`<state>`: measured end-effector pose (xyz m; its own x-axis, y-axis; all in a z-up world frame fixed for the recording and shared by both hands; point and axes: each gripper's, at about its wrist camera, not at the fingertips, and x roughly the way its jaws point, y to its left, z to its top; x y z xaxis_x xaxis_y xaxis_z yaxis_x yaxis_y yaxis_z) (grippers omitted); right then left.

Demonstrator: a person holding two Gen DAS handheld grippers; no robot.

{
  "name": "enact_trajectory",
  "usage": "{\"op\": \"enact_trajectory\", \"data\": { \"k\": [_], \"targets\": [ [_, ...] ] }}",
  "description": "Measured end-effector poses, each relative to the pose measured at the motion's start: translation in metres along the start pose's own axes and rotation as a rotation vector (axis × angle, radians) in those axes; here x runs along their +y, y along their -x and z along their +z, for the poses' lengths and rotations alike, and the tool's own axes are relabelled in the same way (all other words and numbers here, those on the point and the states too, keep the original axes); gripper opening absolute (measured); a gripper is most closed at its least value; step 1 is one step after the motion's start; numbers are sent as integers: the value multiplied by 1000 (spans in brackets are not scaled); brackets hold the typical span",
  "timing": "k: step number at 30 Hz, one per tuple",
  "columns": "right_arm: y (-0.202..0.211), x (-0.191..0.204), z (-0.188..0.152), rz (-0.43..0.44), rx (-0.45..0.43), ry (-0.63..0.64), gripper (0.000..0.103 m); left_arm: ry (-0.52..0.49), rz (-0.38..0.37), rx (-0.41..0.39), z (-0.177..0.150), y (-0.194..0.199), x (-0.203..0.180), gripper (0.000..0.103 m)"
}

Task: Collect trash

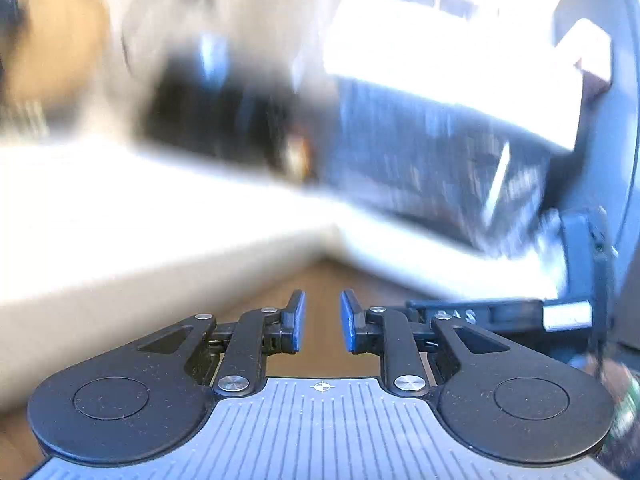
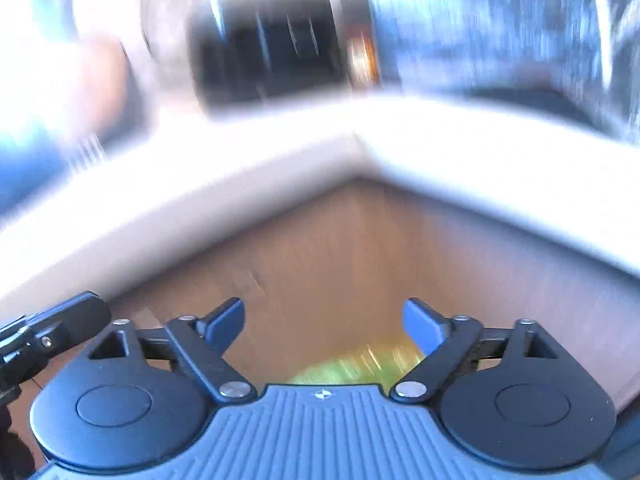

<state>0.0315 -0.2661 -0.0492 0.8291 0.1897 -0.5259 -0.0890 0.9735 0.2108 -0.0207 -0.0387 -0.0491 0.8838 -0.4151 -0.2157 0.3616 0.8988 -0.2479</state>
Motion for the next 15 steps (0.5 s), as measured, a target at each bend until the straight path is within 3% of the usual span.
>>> {"op": "enact_trajectory", "data": {
  "k": [2, 4, 9, 15],
  "targets": [
    [23, 25, 13, 58, -101, 14, 96, -58, 68, -120, 22, 31, -5, 22],
    [39, 52, 21, 94, -172, 62, 98, -96, 131, -170, 38, 52, -4, 23],
    [53, 113, 12, 60, -269, 145, 99, -94, 186, -152, 49, 75, 13, 22],
    [66, 137, -12, 0, -299, 164, 99, -175, 367, -161, 33, 90, 10, 21]
  ]
}}
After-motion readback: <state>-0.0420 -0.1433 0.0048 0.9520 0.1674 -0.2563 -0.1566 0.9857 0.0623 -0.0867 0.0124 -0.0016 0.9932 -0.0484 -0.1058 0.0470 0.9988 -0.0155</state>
